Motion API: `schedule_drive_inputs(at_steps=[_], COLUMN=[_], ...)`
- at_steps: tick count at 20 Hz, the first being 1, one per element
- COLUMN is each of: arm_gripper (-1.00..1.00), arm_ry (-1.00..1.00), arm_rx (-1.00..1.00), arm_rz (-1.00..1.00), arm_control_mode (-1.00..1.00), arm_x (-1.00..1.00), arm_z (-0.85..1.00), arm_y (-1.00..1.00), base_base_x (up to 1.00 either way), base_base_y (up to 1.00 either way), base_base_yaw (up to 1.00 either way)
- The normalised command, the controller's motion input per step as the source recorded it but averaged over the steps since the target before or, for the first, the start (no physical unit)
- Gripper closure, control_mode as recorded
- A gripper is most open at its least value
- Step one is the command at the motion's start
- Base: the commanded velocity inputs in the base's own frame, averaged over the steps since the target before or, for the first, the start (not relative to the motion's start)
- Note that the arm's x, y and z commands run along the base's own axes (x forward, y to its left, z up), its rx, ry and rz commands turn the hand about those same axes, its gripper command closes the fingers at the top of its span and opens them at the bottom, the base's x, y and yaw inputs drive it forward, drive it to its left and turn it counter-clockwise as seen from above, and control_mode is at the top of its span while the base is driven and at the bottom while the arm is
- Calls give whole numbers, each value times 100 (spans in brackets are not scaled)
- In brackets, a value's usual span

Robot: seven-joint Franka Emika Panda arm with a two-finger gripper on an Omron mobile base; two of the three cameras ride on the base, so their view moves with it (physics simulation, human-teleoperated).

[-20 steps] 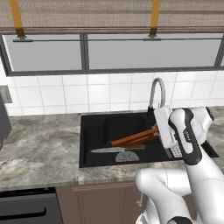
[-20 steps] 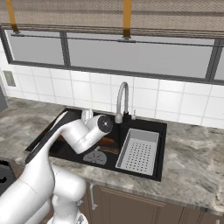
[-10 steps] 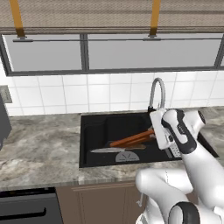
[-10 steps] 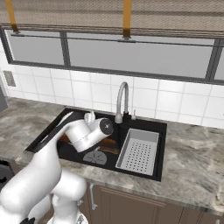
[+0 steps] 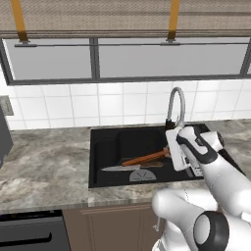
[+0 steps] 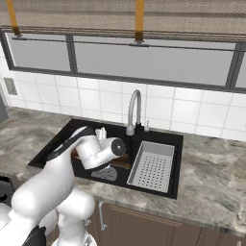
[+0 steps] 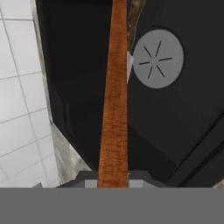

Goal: Move the cutting board and knife to the sink. Then move spray from the cabinet to the counter.

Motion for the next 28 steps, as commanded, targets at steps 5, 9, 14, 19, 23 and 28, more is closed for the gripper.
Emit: schedule_drive_inputs(at_steps=[5,9,14,19,23,28], arm_gripper=[100,100,100,100,100,100], arm_ry=[-11,-3,0,0,0,0], arm_rx=[0,0,0,0,0,0], arm_rz=[0,0,-2,-3,-3,-2], arm_control_mode=[-100,-100,-100,-100,-100,-100], arm_x=[20,31,36,39,37,37], arm_z=[-33,-36,-40,-35,-35,-36], arm_y=[0,0,0,0,0,0], base_base_x=[0,0,0,0,0,0], base_base_y=[0,0,0,0,0,0], base_base_yaw=[0,0,0,0,0,0])
